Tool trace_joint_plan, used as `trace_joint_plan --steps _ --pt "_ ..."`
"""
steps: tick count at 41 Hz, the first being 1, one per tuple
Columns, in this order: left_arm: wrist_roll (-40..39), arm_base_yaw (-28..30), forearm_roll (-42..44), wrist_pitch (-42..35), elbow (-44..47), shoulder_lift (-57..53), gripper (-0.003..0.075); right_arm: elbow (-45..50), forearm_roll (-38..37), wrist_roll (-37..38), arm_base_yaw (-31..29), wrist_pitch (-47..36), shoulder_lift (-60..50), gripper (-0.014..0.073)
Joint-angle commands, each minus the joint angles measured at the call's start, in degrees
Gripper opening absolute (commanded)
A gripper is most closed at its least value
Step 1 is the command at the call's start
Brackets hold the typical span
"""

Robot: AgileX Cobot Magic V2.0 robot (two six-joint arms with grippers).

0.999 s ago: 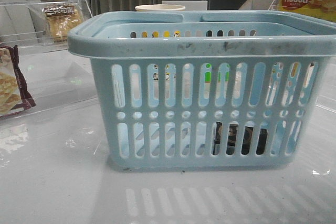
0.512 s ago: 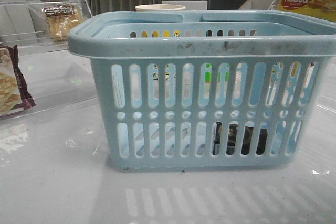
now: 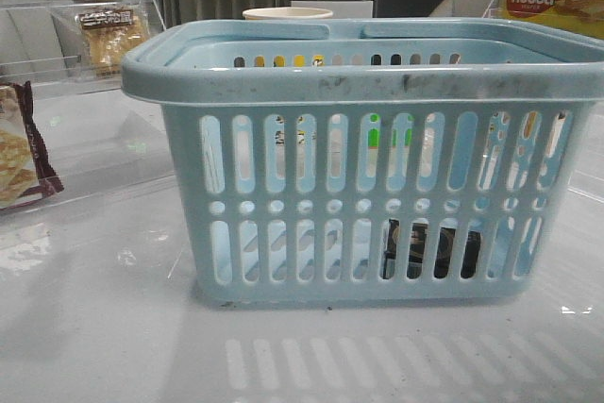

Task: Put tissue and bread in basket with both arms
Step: 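Reach the left gripper to the packaged bread bun on the shelf and grasp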

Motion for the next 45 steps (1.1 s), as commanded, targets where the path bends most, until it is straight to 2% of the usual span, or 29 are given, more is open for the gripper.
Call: trace_joint_plan --steps 1,11,24,36,45 --pt "0.3 -0.5 -0.6 -4.7 -5.9 1.6 0.0632 -1.5 -0.2 -0.7 0.0 -3.7 0.3 0.0601" --pt "0.3 -0.5 -0.6 -7.6 -12.5 10.4 0.0632 -1.5 -0.2 -0.7 0.0 -3.7 0.3 0.0601" --pt "0.3 -1.4 -0.7 -14.1 -13.7 14.4 0.0622 -1.5 -0.2 -0.7 0.0 -3.7 0.3 0.0601" --pt "0.3 -1.6 -0.7 -14.2 -13.7 14.4 0.0365 -1.5 -0.2 -0.7 0.0 -3.6 0.3 0.0601" --pt "0.3 -1.6 -0.7 -14.2 -13.7 14.4 0.0219 -1.5 -0.2 -0.7 0.0 -3.6 0.3 0.0601"
